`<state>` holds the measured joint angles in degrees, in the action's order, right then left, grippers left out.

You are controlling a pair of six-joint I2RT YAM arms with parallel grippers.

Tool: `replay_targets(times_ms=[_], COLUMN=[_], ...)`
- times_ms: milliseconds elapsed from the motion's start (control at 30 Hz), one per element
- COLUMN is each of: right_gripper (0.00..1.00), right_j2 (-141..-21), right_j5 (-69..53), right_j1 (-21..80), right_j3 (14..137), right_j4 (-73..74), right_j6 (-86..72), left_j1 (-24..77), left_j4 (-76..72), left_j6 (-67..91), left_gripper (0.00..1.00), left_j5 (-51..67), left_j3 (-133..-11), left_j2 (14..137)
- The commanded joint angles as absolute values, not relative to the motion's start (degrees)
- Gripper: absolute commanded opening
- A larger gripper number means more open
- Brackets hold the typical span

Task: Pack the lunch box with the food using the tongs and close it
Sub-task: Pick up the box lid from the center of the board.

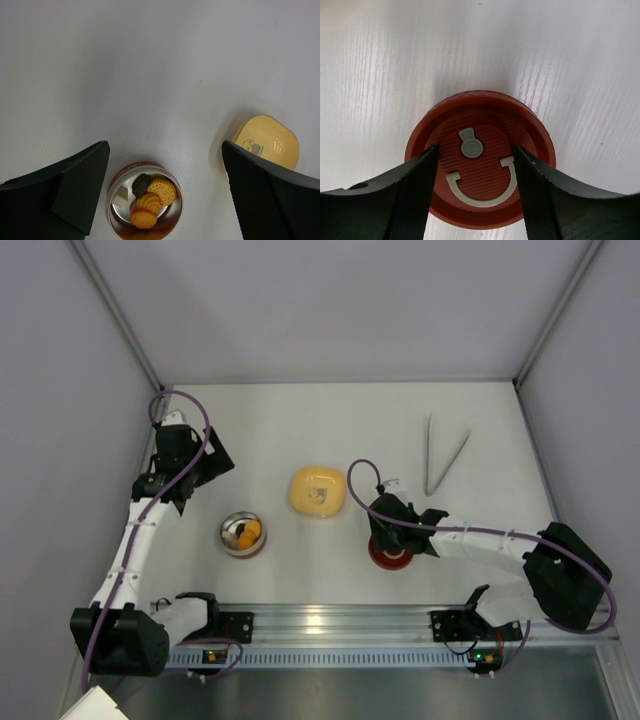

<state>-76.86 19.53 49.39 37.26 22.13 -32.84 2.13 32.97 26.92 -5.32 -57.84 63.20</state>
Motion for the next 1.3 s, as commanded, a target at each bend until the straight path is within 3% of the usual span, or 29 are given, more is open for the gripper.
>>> replay_targets(times_ms=[0,167,267,400,567,800,1267], right_gripper=[0.61,0.64,0.59,0.33,0.20,0.16,0.16], right_j2=[-79.1,-80.7,-81.4,-81.8,-80.7,-76.6,-73.7], right_j5=[14.6,13.9,13.5,13.5,14.8,17.8,18.9], right_j1=[49.7,49.7,49.7,49.7,49.7,49.7,49.7], right_j3=[35.3,36.7,37.2,37.7,38.7,42.0,47.6], right_j4=[22.2,22.7,22.4,23.0,25.0,29.9,34.5], right_j6=[-31.7,-31.5,-31.6,-31.5,-32.3,-32.8,-32.1], left_j1=[1.8,1.8,1.8,1.8,1.8,1.8,1.8], left_j4=[29.8,29.8,29.8,29.8,29.8,29.9,30.0], left_j6=[26.5,26.5,26.5,26.5,26.5,26.5,26.5], left_gripper=[0.99,0.99,0.99,0.99,0.99,0.99,0.99], left_j5=[-5.0,-5.0,-5.0,-5.0,-5.0,-5.0,-5.4], left_j3=[-57.8,-57.8,-57.8,-57.8,-57.9,-57.9,-57.9], left_j2=[63.2,63.3,63.3,63.1,63.1,63.0,62.9])
